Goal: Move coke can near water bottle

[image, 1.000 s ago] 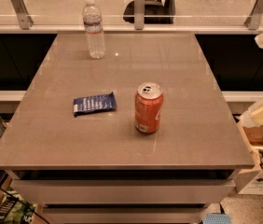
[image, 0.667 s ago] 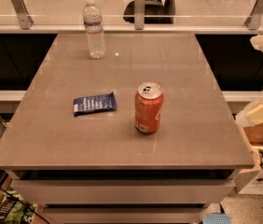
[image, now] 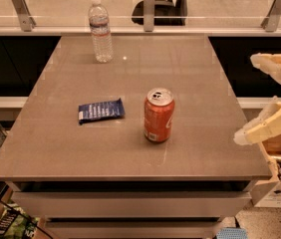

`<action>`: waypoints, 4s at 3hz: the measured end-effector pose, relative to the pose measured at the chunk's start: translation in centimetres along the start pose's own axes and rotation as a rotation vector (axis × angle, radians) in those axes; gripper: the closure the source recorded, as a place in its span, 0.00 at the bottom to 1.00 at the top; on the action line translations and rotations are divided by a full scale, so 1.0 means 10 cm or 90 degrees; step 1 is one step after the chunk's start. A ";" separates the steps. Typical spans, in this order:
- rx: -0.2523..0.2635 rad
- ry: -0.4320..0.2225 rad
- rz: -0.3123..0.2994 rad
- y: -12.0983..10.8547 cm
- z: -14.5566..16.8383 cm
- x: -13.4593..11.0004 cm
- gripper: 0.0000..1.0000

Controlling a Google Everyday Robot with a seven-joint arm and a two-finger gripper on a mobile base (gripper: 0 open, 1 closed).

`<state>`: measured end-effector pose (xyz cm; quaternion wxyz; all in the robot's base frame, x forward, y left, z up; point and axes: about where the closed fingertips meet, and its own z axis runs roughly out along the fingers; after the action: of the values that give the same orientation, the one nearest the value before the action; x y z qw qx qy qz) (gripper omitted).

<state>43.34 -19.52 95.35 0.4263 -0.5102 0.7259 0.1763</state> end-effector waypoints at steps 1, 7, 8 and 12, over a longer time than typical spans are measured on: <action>-0.013 -0.059 0.012 0.08 0.22 0.08 0.00; -0.132 -0.276 0.017 0.28 1.30 -0.17 0.00; -0.167 -0.287 0.012 0.37 1.47 -0.30 0.00; -0.198 -0.292 0.005 0.51 1.63 -0.47 0.88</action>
Offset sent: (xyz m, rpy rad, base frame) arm 0.0077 0.0469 -0.0597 0.3439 -0.0627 0.0914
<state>46.46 -3.37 88.83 0.4956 -0.5134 0.5764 0.3982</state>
